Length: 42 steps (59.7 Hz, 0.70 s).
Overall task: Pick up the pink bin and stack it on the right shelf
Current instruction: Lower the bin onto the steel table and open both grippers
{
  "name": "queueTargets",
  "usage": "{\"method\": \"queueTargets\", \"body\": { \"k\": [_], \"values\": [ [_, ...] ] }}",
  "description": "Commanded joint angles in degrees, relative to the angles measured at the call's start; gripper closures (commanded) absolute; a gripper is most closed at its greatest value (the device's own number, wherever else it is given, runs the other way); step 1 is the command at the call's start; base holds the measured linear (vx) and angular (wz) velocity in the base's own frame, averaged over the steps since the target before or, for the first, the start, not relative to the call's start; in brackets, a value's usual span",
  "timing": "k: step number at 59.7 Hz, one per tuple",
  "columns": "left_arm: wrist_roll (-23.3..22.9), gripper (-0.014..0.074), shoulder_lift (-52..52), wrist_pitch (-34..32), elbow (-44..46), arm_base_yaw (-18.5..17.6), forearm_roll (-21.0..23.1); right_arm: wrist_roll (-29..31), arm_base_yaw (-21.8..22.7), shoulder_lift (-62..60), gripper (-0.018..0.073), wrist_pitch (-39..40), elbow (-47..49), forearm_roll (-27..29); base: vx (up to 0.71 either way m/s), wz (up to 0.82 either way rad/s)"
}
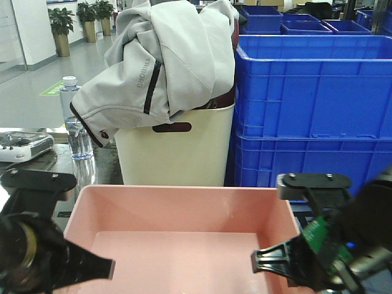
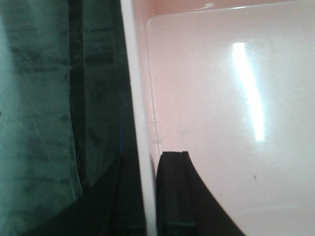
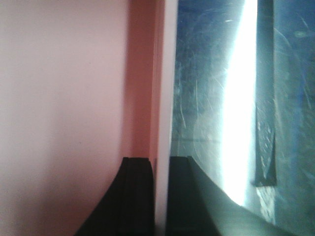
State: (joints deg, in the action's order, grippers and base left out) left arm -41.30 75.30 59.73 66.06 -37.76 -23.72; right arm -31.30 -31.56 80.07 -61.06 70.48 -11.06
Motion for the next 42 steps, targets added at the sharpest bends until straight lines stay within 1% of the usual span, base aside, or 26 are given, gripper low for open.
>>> {"method": "queueTargets", "body": {
  "k": [1, 4, 8, 13, 17, 20, 25, 29, 34, 38, 42],
  "values": [
    [5.41, 0.0549, 1.54, -2.99, 4.37, 3.60, -1.79, 0.38, 0.26, 2.80, 0.0456, -0.20, 5.22, -4.70, 0.00, 0.00],
    [7.42, 0.0545, 3.34, -4.88, 5.87, 4.72, -0.30, 0.38, 1.01, 4.95, 0.0456, -0.54, 7.37, -4.97, 0.00, 0.00],
    [9.37, 0.0539, 5.66, -8.02, 7.25, 5.47, 0.90, 0.38, 3.61, 8.54, 0.0456, -0.96, 10.25, -4.19, 0.00, 0.00],
    [9.58, 0.0537, 7.39, -10.57, 7.36, 5.47, 0.64, 0.72, 6.57, 10.95, 0.0455, -0.85, 12.05, -3.60, 0.00, 0.00],
    [9.64, 0.0536, 8.70, -12.76, 7.36, 5.47, 0.63, 1.70, 7.84, 12.03, 0.0452, -0.86, 12.65, -3.60, 0.00, 0.00],
    [9.64, 0.0531, 9.54, -13.68, 7.36, 5.47, 0.51, 2.73, 8.24, 12.27, 0.0445, -0.23, 12.70, -3.54, 0.00, 0.00],
    [9.69, 0.0505, 11.25, -14.02, 7.36, 5.47, 0.52, 4.60, 8.26, 12.76, 0.0409, 0.31, 12.53, -3.16, 0.00, 0.00],
    [9.69, 0.0456, 12.11, -13.74, 7.36, 5.47, 0.66, 5.14, 8.26, 12.91, 0.0358, 0.37, 12.53, -3.11, 0.00, 0.00],
    [9.85, 0.0372, 12.13, -13.62, 7.36, 5.47, 0.66, 5.14, 8.26, 12.72, 0.0260, 0.85, 12.53, -3.11, 0.00, 0.00],
    [10.38, 0.0284, 11.07, -13.85, 7.36, 5.47, 0.74, 5.14, 8.21, 12.02, 0.0181, 2.29, 12.53, -3.11, 0.00, 0.00],
    [12.29, 0.0194, 9.20, -13.57, 7.36, 5.26, 1.60, 5.14, 8.10, 10.56, 0.0111, 3.96, 12.53, -2.52, 0.00, 0.00]
  ]
}}
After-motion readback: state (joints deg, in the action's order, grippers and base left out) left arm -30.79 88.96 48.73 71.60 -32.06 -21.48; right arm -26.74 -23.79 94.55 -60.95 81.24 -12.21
